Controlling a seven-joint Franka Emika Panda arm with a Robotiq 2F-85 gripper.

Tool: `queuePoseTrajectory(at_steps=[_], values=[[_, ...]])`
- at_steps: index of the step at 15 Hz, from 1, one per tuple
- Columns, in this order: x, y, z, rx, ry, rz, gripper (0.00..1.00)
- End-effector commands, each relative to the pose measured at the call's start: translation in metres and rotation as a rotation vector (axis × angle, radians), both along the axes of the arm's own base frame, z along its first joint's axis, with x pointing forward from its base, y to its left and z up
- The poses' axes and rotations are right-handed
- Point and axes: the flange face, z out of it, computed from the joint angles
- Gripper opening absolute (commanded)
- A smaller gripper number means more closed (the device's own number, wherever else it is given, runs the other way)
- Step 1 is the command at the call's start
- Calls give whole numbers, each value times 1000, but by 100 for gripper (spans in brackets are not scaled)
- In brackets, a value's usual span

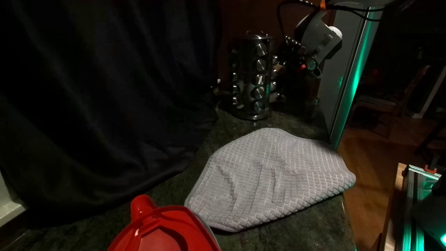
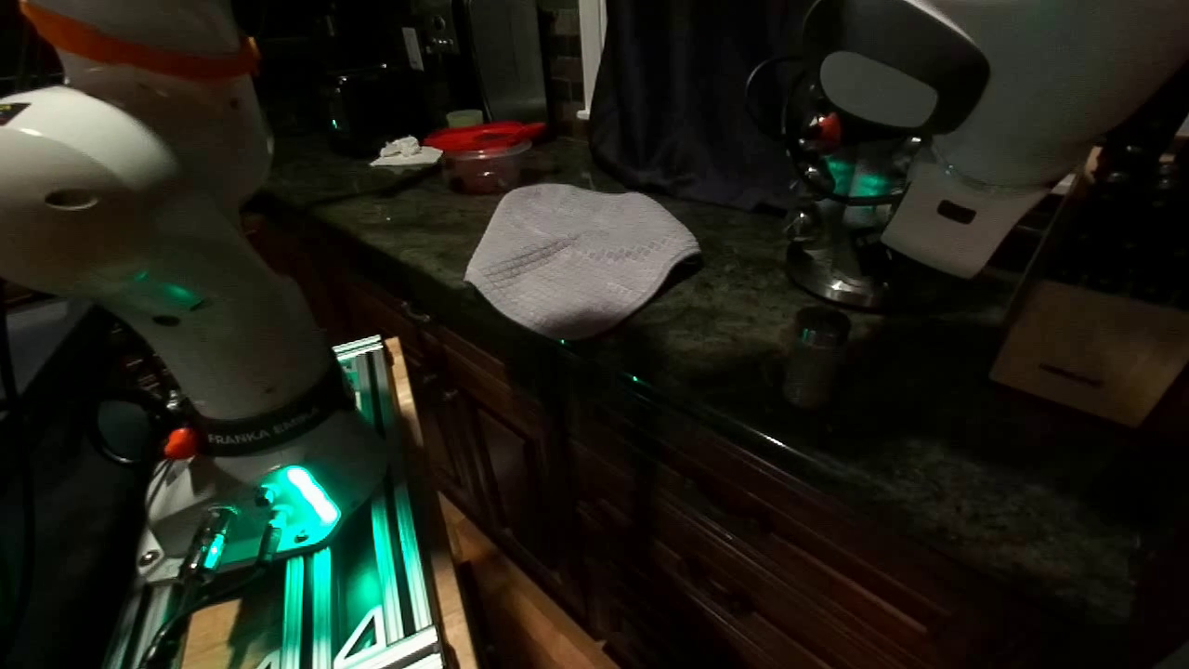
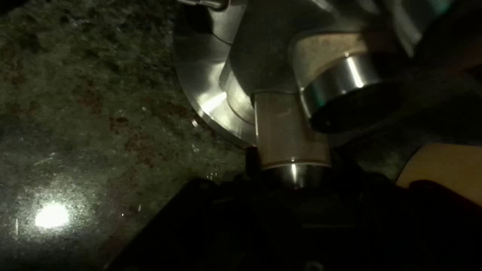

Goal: Remove one glass jar from the silver holder on the right.

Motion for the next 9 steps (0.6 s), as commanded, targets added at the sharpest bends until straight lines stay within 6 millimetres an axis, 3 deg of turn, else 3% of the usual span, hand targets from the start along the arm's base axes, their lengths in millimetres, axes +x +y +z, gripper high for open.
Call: queuePoseTrajectory(at_steps=[1,9], values=[[-7,-9,4,49,-4,-85,24],[-16,-18,6,36,0,-107,24]])
